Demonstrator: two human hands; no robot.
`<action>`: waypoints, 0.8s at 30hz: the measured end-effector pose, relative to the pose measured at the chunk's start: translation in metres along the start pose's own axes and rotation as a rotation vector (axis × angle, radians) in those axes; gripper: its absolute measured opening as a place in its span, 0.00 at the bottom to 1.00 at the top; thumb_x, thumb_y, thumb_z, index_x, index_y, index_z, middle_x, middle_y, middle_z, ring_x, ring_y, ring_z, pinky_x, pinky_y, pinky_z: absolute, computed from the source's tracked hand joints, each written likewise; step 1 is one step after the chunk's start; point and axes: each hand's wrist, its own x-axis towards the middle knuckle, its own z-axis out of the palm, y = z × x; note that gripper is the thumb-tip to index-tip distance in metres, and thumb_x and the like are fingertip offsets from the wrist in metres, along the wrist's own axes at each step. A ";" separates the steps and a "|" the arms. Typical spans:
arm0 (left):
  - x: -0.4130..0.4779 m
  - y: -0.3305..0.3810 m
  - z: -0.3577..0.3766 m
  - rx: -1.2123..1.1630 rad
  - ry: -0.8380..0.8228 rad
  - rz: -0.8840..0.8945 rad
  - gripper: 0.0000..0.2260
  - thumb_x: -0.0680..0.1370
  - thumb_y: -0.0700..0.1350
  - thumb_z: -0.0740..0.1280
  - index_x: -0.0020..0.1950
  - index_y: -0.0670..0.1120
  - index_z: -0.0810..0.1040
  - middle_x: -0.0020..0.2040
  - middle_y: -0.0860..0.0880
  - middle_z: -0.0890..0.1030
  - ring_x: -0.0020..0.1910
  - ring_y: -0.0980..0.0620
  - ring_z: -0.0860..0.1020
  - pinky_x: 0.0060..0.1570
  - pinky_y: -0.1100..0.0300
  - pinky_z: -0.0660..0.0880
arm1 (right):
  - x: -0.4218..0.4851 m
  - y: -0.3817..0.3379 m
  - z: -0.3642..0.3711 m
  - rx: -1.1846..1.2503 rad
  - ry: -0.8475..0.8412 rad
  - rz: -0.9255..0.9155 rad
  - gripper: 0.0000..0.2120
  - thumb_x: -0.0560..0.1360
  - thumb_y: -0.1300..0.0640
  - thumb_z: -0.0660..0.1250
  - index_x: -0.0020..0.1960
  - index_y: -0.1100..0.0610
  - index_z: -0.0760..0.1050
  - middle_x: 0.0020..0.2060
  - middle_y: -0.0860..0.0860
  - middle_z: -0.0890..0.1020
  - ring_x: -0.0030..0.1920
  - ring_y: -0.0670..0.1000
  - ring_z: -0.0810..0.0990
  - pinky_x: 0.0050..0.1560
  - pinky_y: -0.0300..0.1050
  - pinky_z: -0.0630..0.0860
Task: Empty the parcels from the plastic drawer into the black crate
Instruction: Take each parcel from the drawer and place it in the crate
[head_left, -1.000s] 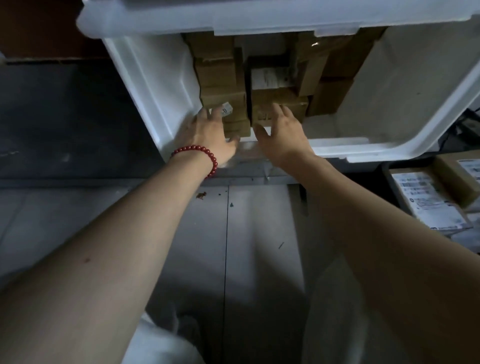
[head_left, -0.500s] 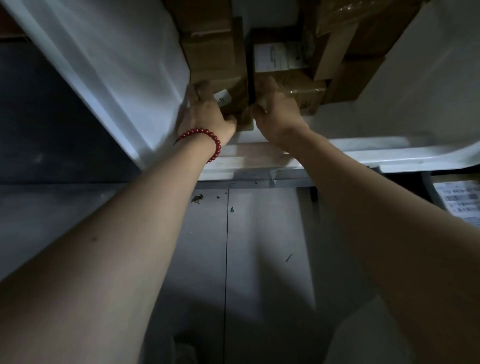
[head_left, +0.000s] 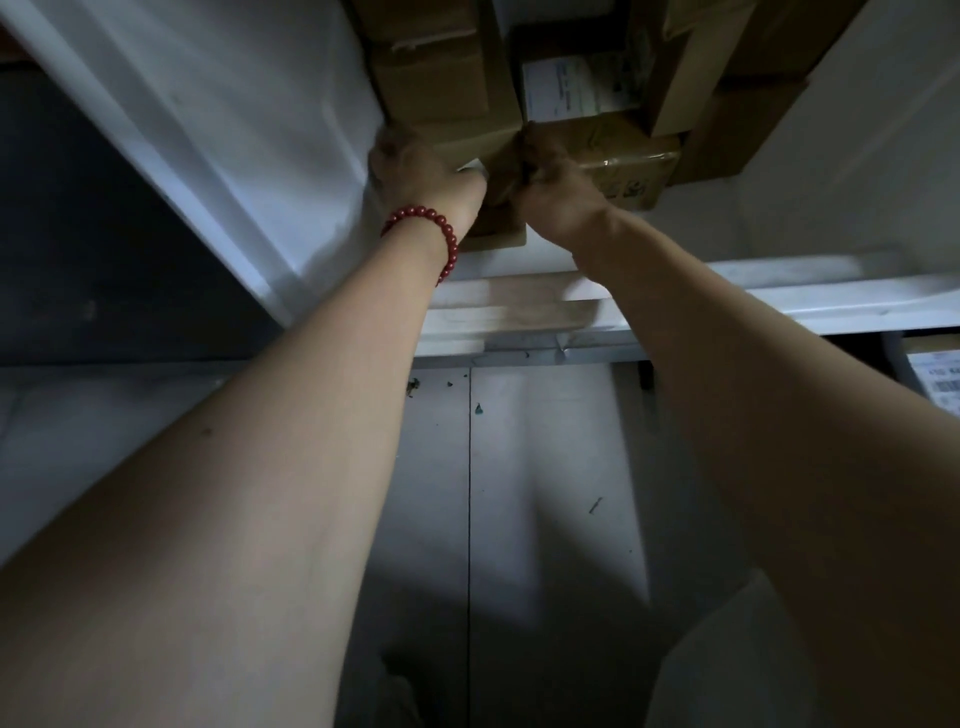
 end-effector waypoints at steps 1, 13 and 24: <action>0.000 -0.001 -0.002 -0.036 -0.009 0.013 0.30 0.75 0.46 0.66 0.75 0.47 0.61 0.72 0.47 0.66 0.70 0.45 0.67 0.69 0.51 0.67 | 0.001 -0.001 0.001 0.011 -0.013 -0.004 0.30 0.79 0.63 0.57 0.78 0.52 0.52 0.71 0.57 0.67 0.71 0.58 0.67 0.70 0.48 0.66; 0.003 0.003 -0.008 -0.168 -0.167 0.006 0.30 0.75 0.40 0.64 0.75 0.56 0.61 0.73 0.47 0.64 0.69 0.46 0.67 0.65 0.54 0.71 | 0.005 0.007 -0.005 0.222 0.025 0.004 0.27 0.77 0.73 0.54 0.74 0.60 0.60 0.53 0.51 0.74 0.50 0.48 0.75 0.33 0.25 0.71; -0.019 -0.006 -0.007 -0.066 -0.109 0.076 0.32 0.77 0.59 0.63 0.77 0.63 0.51 0.76 0.44 0.57 0.71 0.43 0.64 0.62 0.65 0.62 | -0.022 -0.001 -0.017 0.303 0.067 0.038 0.15 0.81 0.66 0.56 0.66 0.58 0.67 0.44 0.46 0.74 0.42 0.42 0.73 0.27 0.24 0.68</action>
